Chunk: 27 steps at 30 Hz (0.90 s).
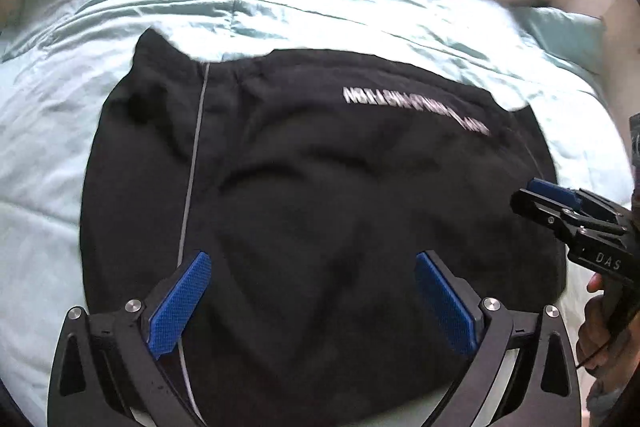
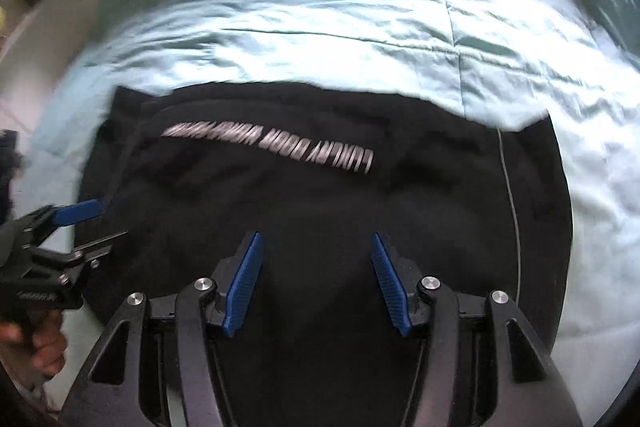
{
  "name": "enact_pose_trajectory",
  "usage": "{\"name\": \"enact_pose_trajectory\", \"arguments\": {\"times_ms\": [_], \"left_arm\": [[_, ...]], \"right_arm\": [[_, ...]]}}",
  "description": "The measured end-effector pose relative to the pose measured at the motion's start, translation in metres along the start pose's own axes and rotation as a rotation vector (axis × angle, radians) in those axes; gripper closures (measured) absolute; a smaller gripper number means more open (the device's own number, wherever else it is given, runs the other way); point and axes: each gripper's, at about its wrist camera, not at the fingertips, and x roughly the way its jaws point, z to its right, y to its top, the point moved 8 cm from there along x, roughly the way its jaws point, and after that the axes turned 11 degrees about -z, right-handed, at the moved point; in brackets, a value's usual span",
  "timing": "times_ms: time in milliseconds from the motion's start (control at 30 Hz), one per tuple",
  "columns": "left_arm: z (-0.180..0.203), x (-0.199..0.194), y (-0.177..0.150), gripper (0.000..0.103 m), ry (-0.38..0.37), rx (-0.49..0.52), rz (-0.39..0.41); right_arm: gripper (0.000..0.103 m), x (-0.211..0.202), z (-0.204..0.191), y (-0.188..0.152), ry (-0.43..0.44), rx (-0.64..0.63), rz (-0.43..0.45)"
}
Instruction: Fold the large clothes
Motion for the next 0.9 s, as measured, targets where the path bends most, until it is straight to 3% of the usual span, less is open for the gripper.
{"name": "enact_pose_trajectory", "arguments": {"times_ms": [100, 133, 200, 300, 433, 533, 633, 767, 900], "left_arm": [[0.003, 0.018, -0.025, 0.001, -0.009, -0.034, -0.052], [0.000, 0.030, -0.033, 0.001, -0.004, -0.057, -0.085], [-0.005, 0.051, -0.042, 0.001, 0.032, -0.088, -0.107], [-0.002, 0.057, -0.038, 0.000, 0.101, -0.072, -0.114], [-0.004, 0.027, -0.037, 0.001, 0.003, -0.085, -0.090], [-0.024, 0.000, -0.045, 0.001, -0.016, -0.116, -0.044], [-0.059, -0.029, -0.047, 0.001, -0.009, -0.188, 0.016], [-0.110, -0.057, -0.049, 0.000, -0.060, -0.307, 0.064], [-0.152, -0.067, -0.045, 0.000, -0.106, -0.356, 0.085]], "right_arm": [[0.044, 0.013, 0.002, -0.036, -0.020, 0.032, -0.051], [0.044, 0.031, 0.005, -0.050, -0.038, 0.047, -0.107], [0.044, 0.056, 0.010, -0.060, -0.035, 0.084, -0.167], [0.043, 0.061, 0.011, -0.056, -0.047, 0.089, -0.165], [0.043, 0.040, 0.013, -0.055, -0.002, 0.106, -0.164], [0.043, 0.016, 0.028, -0.059, 0.025, 0.148, -0.119], [0.038, -0.004, 0.055, -0.063, 0.012, 0.207, -0.075], [0.035, -0.022, 0.102, -0.071, -0.012, 0.295, -0.040], [0.035, -0.033, 0.141, -0.072, -0.042, 0.361, -0.019]]}}
